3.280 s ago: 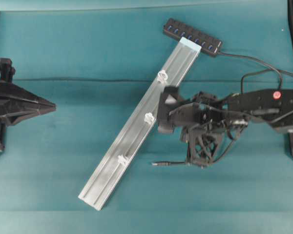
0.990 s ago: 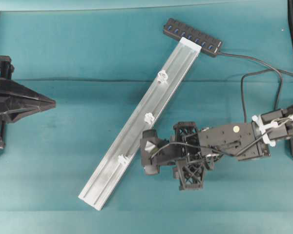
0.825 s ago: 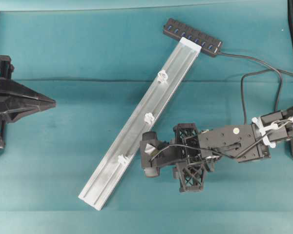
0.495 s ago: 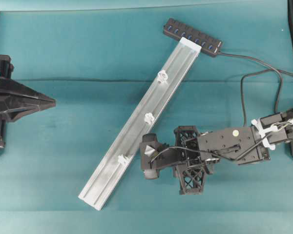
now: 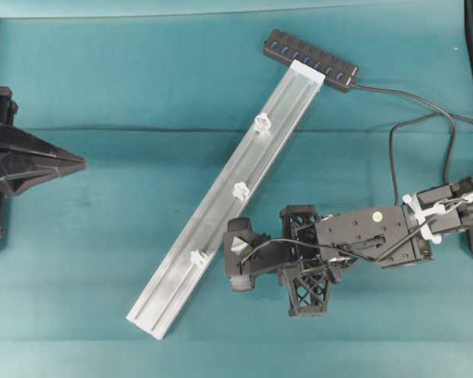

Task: Pass the USB cable through three rings with both arms.
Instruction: 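Grasp the black USB cable just behind the USB-A plug with the right gripper, then lift the cable and carry it toward the first ring near the hub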

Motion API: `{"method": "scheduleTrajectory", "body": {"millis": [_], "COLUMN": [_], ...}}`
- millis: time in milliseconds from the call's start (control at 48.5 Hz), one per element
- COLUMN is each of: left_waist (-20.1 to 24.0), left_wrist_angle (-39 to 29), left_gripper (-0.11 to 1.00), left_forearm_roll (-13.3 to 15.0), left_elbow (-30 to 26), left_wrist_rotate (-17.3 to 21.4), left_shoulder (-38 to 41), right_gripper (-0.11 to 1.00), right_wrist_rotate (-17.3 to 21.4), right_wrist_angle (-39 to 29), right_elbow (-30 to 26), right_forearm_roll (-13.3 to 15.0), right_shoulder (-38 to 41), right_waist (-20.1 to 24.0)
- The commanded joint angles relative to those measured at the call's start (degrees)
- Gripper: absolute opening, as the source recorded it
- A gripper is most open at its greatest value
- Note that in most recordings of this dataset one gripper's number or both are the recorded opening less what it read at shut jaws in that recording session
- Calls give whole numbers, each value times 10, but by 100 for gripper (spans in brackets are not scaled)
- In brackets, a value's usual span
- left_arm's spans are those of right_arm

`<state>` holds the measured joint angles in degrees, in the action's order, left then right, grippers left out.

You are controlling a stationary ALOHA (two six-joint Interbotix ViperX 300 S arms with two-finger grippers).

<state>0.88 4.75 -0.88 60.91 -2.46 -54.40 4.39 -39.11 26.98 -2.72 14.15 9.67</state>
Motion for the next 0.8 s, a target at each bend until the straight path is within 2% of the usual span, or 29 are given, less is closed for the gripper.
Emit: {"method": "scheduleTrajectory", "body": {"millis": [0, 186, 330, 598, 784], "left_waist": [1, 1, 1, 1, -3], "left_wrist_angle": [3, 4, 3, 3, 3], "left_gripper": [-1, -1, -1, -1, -1], "left_forearm_roll": [-2, -2, -2, -2, -2], "left_elbow": [-16, -16, -16, -16, -18], "left_wrist_rotate": [0, -1, -1, -1, -6], "left_shoulder": [2, 2, 1, -4, -8], "right_gripper": [9, 8, 8, 8, 8], "right_wrist_rotate": [3, -4, -13, -76, -134], "right_wrist_angle": [-11, -42, -98, -199, -262], "right_elbow": [2, -16, -30, -70, -99], "right_forearm_roll": [4, 4, 4, 4, 4], "right_shoulder": [13, -33, -69, -135, -173], "right_waist": [-5, -21, -36, -66, -108]}}
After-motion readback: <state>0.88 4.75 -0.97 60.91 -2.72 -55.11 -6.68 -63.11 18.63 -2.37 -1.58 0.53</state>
